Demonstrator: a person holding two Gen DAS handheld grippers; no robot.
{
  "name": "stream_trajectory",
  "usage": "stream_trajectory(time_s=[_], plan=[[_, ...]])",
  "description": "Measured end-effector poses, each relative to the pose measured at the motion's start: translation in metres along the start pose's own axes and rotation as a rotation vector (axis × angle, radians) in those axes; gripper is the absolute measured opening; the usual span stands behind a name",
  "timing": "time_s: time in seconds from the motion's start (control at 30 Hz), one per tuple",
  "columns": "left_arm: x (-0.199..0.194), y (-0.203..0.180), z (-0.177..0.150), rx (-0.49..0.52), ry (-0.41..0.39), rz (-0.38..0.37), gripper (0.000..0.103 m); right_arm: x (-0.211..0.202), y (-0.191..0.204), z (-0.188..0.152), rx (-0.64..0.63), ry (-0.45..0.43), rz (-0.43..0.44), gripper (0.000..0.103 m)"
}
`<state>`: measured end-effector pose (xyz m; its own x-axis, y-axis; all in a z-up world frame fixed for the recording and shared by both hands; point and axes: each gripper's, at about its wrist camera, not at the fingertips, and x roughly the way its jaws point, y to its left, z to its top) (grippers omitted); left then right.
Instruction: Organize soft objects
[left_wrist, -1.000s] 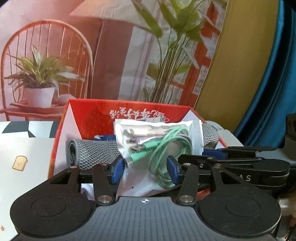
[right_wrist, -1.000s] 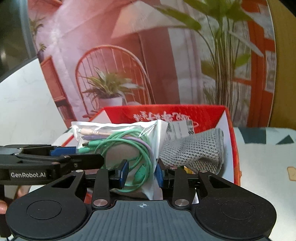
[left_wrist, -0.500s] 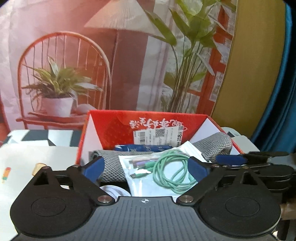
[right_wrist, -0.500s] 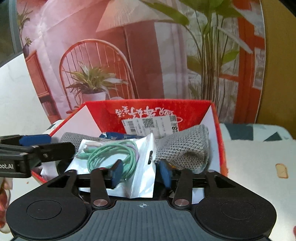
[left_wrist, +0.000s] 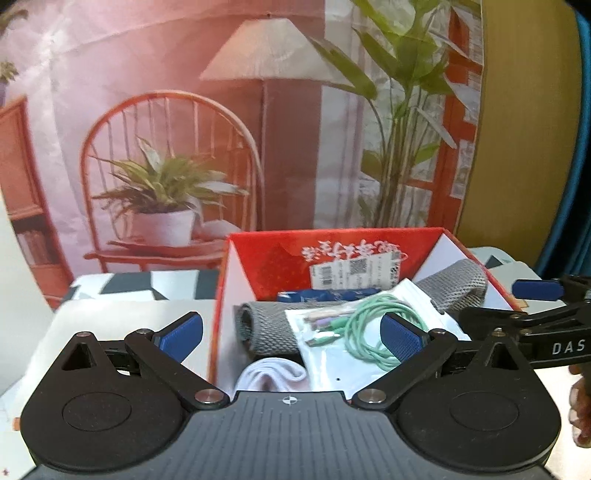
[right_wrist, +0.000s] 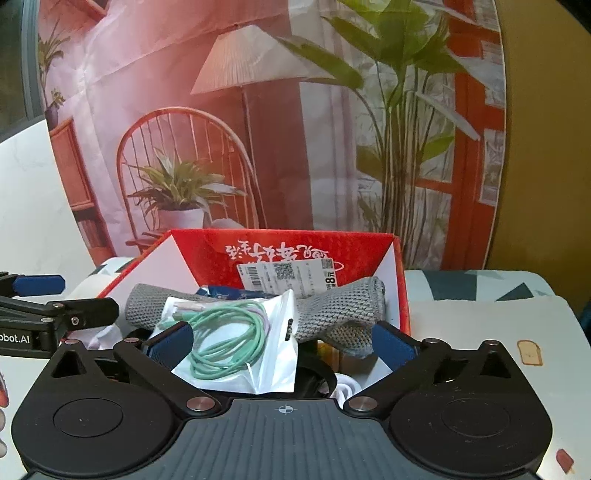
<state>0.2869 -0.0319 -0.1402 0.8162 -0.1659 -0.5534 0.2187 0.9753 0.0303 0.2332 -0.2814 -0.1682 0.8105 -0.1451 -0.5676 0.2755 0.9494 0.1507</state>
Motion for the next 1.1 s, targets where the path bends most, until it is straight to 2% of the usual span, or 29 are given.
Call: stream_trajectory(time_s=[0.37,0.53,0.67,0.83,0.9,1.1], plan=[[-0.035,0.004,0.001,-0.013,-0.039,0.091,0.103,-0.031,0.001,0.003,0.009,-0.051,-0.037,0.103],[-0.048,0.004,0.001,-0.006,-0.059,0.071,0.103,-0.038,0.001,0.003,0.022,-0.032,-0.048,0.103],[-0.054,0.003,0.000,-0.013,-0.071,0.095,0.103,-0.044,0.003,0.003,0.011,-0.040,-0.072,0.103],[-0.064,0.001,0.001,-0.034,-0.107,0.085,0.103,-0.049,0.004,0.005,0.002,-0.040,-0.104,0.103],[-0.068,0.000,0.002,-0.036,-0.116,0.085,0.103,-0.053,0.002,0.004,0.006,-0.040,-0.090,0.103],[-0.090,-0.005,0.005,-0.036,-0.140,0.079,0.103,-0.079,0.004,0.008,0.014,-0.104,-0.099,0.103]])
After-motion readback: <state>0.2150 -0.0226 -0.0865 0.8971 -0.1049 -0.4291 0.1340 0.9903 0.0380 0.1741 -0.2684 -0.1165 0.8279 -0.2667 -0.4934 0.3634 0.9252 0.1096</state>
